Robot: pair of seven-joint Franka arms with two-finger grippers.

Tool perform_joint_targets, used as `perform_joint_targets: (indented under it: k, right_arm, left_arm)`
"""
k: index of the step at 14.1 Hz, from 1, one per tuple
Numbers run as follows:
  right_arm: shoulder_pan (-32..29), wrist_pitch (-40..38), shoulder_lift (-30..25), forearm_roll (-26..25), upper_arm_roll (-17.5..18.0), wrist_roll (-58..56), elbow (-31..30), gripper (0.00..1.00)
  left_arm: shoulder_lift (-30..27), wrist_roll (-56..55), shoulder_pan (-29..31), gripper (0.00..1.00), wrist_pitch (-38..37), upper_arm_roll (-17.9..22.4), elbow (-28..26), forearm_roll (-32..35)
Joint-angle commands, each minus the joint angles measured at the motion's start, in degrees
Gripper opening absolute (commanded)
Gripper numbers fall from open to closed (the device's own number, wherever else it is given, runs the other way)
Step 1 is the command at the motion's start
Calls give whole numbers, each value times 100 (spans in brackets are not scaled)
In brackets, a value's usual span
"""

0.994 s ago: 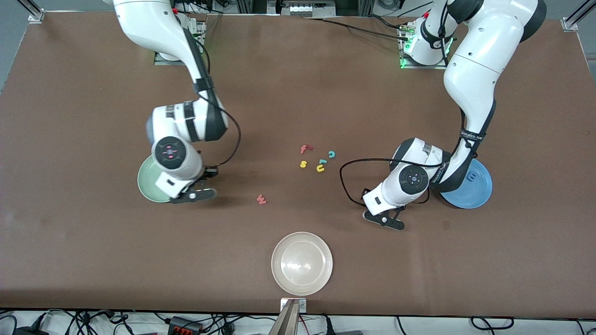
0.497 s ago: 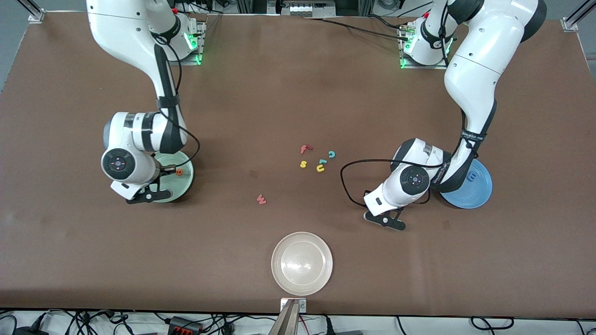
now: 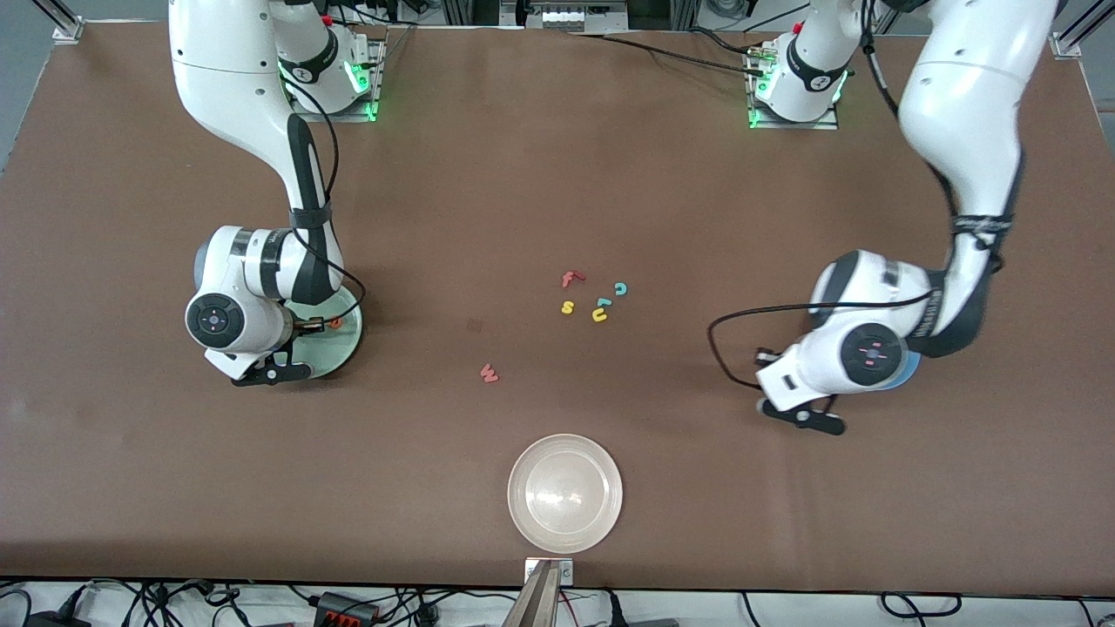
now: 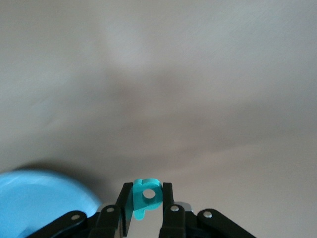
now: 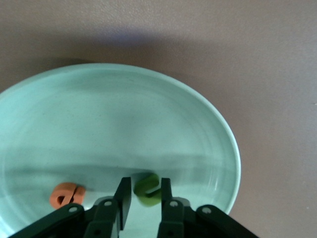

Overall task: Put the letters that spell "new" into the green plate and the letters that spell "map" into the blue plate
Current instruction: 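Place the green u on the green plate while the left gripper grasps the teal p, then place the teal p on the blue plate while the right gripper reaches the pink m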

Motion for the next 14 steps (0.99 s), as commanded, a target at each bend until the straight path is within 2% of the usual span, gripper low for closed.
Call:
perform_joint_targets:
  k: [1,4,5,6,8,9,10,11,13,14]
  right_arm:
    - [-60,-24,-126,143,54,-24,123,100]
    - [-7,-104,-179,151,80,-243,570,100]
    - [2,-95,-179,160,184,-435,728,100]
    - [-33,-104,-171,204,446,-490,1000,100]
    - [-33,-86,-118,441,729,-551,1300,100]
    - [2,-34,-118,494,983,-569,1319,100]
    - [19,1,-127,520,1298,-517,1354,100]
    - [11,106,-109,521,1449,-499,1528,100]
    - [46,265,83,521,1521,-516,1888,87]
    - [63,300,232,521,1591,-508,2073,84]
  left_arm:
    - [-192,872,595,6,-652,-22,-150,127]
    - [-140,1376,1158,6,-646,-22,-308,171]
    - [-87,1403,1291,6,-515,-31,-369,258]
    - [-52,1412,1362,7,-357,-39,-492,268]
    - [-51,1412,1363,12,-110,-48,-694,259]
    - [-34,1412,1371,32,-57,-48,-721,259]
    - [18,1404,1380,74,-39,-40,-704,259]
    - [19,1404,1406,100,-21,-39,-704,268]
    - [-7,1404,1407,100,-39,-48,-678,268]
    - [-33,1395,1398,100,-82,-74,-643,268]
